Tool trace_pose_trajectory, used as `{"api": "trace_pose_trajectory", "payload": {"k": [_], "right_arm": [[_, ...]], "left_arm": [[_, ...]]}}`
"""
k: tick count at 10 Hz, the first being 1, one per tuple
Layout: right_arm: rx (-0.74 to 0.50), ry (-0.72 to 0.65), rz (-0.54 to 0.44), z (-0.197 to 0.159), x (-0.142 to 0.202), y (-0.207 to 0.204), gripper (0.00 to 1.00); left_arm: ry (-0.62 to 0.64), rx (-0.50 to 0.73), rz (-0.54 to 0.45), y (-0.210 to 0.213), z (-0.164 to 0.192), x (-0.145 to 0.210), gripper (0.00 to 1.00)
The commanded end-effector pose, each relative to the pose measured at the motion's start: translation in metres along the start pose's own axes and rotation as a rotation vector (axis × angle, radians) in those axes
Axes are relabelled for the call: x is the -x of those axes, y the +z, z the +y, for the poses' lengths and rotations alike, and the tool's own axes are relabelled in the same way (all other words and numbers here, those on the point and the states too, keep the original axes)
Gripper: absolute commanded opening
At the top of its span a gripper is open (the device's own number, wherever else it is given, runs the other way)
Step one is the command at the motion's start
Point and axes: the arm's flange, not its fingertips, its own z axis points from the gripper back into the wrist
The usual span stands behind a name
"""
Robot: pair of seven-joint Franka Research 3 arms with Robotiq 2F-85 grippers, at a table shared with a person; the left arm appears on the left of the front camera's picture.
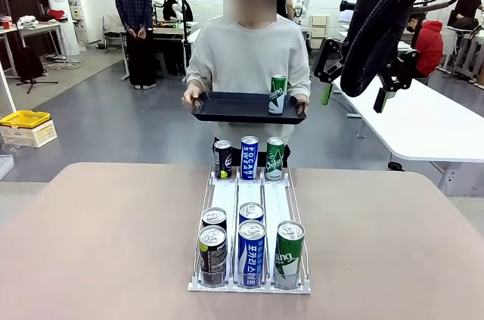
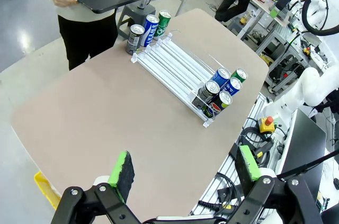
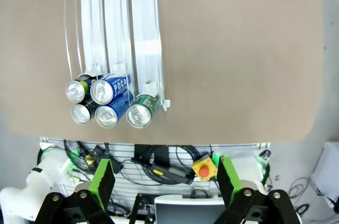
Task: Retrieve and hand over the desired beverage to the person.
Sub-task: Pick up another can of the same type that the person held from the Automatic Can Dispenser.
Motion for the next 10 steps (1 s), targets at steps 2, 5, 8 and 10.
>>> {"api": "trace_pose_trajectory", "payload": {"k": [2, 5, 8, 10], "right_arm": [[0.000, 0.000, 0.000, 0.000, 0.000, 0.000, 1.00], [-0.241, 0.240, -0.132, -0.108, 0.037, 0.017, 1.00], [-0.489, 0.423, -0.260, -0.213, 0.041, 0.023, 1.00], [-0.667, 0.506, -0.324, -0.280, 0.037, 0.030, 1.00]], "left_arm": [[-0.021, 0.011, -0.016, 0.002, 0.000, 0.000, 1.00], [-0.021, 0.011, -0.016, 0.002, 0.000, 0.000, 1.00], [-0.021, 0.011, -0.016, 0.002, 0.000, 0.000, 1.00], [-0.021, 0.011, -0.016, 0.002, 0.000, 0.000, 1.00]]}}
